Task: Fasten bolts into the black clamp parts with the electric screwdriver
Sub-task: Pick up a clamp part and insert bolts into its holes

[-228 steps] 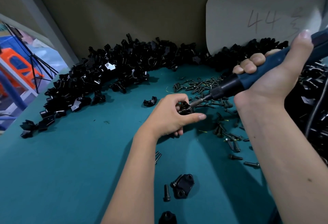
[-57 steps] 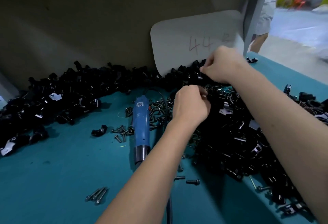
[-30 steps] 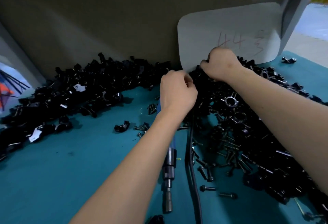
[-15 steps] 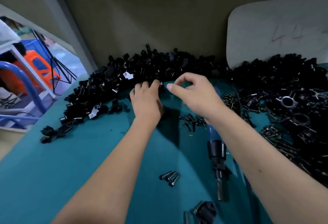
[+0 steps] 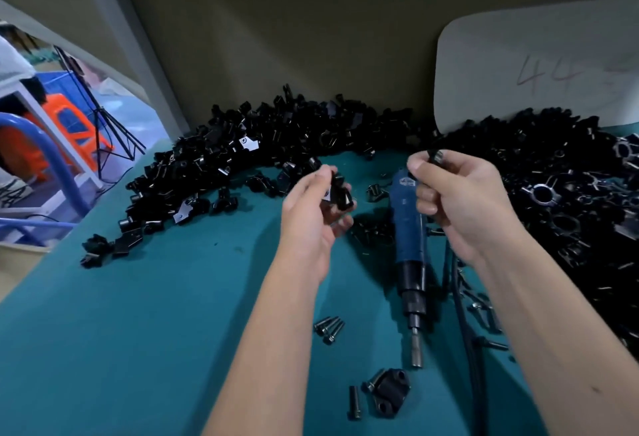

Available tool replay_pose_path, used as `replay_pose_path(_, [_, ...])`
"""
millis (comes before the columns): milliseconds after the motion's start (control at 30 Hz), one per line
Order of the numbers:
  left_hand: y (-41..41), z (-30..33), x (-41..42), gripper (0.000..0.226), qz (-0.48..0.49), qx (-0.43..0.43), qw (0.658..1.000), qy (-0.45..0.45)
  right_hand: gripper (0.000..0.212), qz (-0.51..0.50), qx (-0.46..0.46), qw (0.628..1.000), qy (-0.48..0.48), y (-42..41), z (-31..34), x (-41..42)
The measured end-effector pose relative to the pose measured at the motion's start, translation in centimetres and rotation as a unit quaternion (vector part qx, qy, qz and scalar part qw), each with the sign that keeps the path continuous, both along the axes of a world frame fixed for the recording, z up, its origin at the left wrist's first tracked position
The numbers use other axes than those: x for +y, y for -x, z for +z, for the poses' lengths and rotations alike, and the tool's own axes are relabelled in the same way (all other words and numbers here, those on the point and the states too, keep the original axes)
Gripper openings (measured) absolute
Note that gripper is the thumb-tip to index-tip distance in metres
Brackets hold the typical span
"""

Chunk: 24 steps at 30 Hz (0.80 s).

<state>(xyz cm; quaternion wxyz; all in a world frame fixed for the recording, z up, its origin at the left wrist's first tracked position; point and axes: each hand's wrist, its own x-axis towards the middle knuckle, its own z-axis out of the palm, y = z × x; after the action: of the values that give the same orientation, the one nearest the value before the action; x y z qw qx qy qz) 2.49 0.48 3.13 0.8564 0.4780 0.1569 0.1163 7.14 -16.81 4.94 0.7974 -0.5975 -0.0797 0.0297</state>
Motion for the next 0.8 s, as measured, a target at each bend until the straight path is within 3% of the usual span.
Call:
replay_pose_path(200, [1.7,-2.0,-2.3,0.022,-0.047,-0.003,0.996,-0.075,0.027,0.007,-0.03,0.999,0.012,0.7,-0.8,-1.3])
replay_pose_path(400, [1.3,-2.2,-2.3,0.043,-0.062,-0.04,0.989,-0.127,0.018,0.032,-0.028,0.999,0.004,0.8,-1.0,-2.3])
replay_pose_path(533, [0.9,-2.2,-2.5,0.048,-0.048,-0.067,0.98,-0.179,0.026,0.057,-0.013,0.998,-0.018,0.7,-1.6,-2.5])
replay_pose_path(633, [0.9,-2.4,-2.8,0.047,-0.056,-0.052,0.979,-0.187,0.033,0.03,-0.072,0.995,0.062,0.5,-2.1,-2.6])
replay_pose_path(800, [0.9,-2.2,-3.1,0.049,-0.069,-0.056,0.981,-0.173,0.039,-0.02,-0.19,0.958,0.212,0.4,-2.3,-3.0])
